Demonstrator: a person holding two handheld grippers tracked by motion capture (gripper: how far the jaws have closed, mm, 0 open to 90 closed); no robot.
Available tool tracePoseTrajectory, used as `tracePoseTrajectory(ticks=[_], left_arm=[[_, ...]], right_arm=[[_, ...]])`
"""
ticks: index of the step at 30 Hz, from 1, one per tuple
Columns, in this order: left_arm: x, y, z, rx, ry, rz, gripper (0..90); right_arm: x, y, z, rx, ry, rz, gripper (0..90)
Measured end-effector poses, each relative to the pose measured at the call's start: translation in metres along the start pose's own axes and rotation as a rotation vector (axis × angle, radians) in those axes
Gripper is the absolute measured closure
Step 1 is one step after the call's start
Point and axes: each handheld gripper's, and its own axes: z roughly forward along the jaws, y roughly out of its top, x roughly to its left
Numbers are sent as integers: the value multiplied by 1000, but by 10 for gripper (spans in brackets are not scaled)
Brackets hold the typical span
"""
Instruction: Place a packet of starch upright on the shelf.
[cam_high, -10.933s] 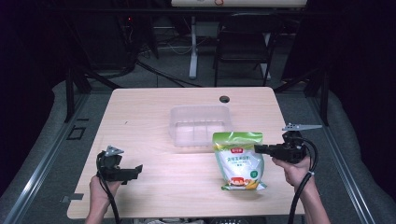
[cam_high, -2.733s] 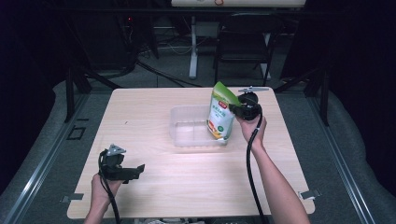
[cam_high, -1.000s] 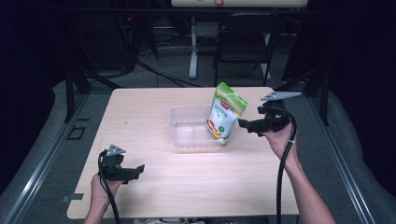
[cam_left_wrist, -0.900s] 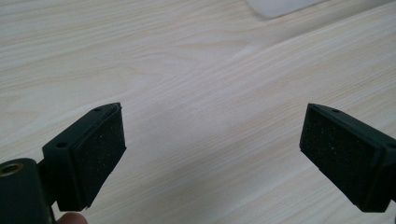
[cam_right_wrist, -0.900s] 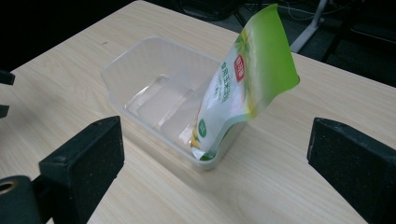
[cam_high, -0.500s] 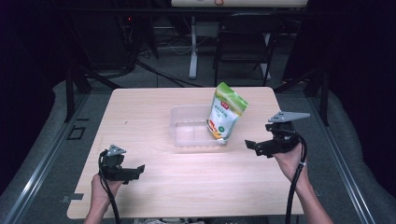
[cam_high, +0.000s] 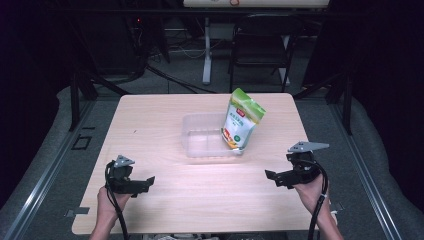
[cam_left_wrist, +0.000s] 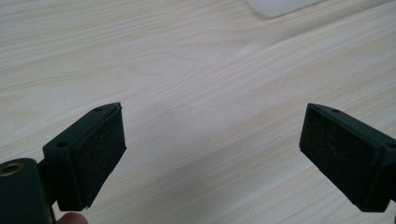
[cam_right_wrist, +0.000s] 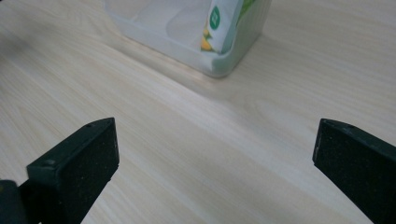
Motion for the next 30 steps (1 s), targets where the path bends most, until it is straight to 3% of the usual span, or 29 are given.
tracePoseTrajectory(ticks=[10,22,30], left_arm=[[0,0,0,3,-1,7,69],[-2,0,2,5,-9,15,69],[-3,1,4,11,-20,24,68]], right_arm=[[7,-33,17,101,40,15,0],[2,-74,10,106,21,70,0],[-9,-78,13,117,19,83,13]])
